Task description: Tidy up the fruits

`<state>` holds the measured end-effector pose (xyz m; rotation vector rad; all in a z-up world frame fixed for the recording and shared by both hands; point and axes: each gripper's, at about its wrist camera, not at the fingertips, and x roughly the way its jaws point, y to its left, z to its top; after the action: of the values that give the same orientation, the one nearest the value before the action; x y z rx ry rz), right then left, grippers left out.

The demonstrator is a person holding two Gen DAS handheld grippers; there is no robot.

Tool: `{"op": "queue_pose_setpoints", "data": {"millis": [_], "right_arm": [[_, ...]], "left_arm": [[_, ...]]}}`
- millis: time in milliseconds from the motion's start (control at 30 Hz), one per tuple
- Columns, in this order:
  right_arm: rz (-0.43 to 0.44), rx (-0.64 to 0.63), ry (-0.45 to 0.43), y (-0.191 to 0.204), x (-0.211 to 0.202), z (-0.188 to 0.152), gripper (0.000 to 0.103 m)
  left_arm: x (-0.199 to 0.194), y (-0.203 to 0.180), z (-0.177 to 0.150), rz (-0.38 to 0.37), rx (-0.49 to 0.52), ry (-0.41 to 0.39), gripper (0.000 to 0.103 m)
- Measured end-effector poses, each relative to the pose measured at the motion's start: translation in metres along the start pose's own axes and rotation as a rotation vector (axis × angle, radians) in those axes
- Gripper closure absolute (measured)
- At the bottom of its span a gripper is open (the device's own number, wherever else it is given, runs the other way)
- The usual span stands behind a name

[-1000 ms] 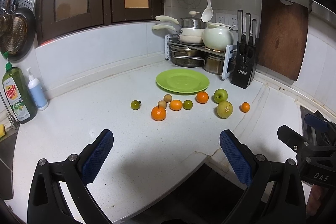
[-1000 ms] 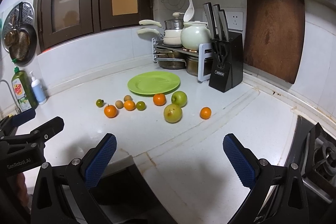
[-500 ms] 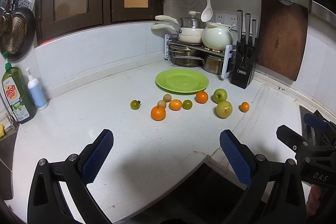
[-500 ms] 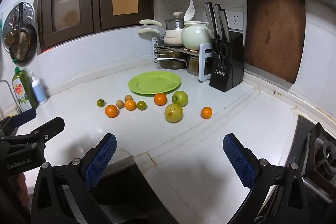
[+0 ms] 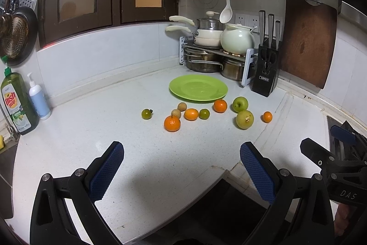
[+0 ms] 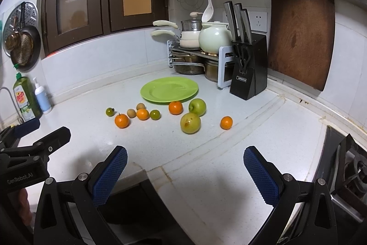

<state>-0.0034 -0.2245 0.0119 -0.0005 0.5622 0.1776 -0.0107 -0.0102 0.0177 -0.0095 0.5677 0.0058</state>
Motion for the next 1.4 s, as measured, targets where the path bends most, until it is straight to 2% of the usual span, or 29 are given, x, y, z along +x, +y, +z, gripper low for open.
{"op": "queue_pose_setpoints", "data": {"millis": [467, 667, 800, 967, 1200, 1400], "right_arm": [[0.013, 0.001, 0.036, 0.002, 0.024, 0.005, 0.001], [0.015, 0.001, 0.063, 0.006, 0.05, 0.013, 0.001], [0.018, 0.006, 0.088, 0.01, 0.073, 0.022, 0.001], [0.01, 0.017, 0.122, 0.016, 0.105, 0.031, 0.001], [-0.026, 0.067, 0.184, 0.021, 0.143, 0.031, 0.009], [-0.034, 0.082, 0.263, 0.016, 0.171, 0.025, 0.016]], "left_arm": [[0.027, 0.007, 0.005, 0.005, -0.008, 0.033, 0.0], [0.05, 0.016, 0.011, 0.018, 0.007, 0.034, 0.0], [0.074, 0.024, 0.019, 0.006, 0.011, 0.063, 0.001], [0.109, 0.034, 0.028, -0.022, 0.018, 0.112, 0.009], [0.15, 0.042, 0.029, -0.062, 0.055, 0.154, 0.02], [0.183, 0.04, 0.024, -0.096, 0.062, 0.245, 0.027]]}}
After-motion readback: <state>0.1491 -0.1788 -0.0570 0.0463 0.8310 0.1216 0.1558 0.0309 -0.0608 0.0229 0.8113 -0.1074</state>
